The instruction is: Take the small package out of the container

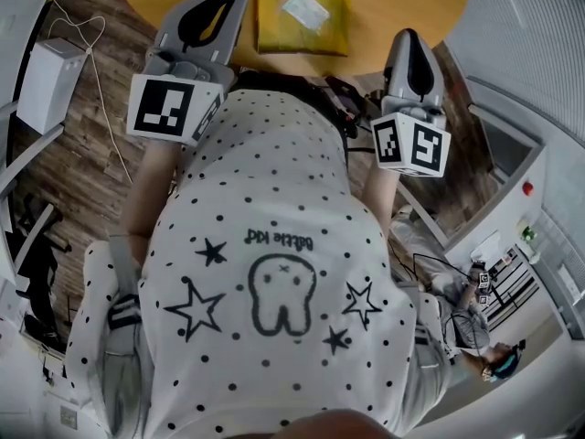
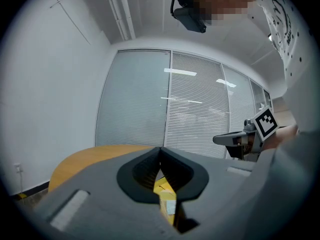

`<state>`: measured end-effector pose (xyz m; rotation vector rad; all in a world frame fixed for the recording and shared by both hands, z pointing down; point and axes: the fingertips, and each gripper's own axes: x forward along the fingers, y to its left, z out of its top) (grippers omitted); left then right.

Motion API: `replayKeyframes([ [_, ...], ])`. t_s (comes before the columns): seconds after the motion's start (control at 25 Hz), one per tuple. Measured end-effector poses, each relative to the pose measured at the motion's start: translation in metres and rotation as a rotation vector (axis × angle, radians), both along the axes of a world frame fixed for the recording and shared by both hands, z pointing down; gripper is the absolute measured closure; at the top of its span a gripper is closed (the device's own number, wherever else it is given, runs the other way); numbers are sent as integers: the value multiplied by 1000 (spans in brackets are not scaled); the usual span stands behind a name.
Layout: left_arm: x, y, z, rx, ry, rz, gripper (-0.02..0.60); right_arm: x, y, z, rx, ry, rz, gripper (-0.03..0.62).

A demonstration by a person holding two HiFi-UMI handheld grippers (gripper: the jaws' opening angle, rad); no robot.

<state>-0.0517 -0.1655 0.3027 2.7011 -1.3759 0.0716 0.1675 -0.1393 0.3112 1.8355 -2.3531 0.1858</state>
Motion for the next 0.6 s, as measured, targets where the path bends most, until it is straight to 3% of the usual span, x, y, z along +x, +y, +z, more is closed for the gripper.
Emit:
replayKeyframes([
  [0.28,-4,-2,-2,7,3,-8,571,-13,-20,8,-23,36,-57,549],
  [0.6,-3,-4,-6,22,6,-20,571,-50,-43,37,-91,123,-203,511],
])
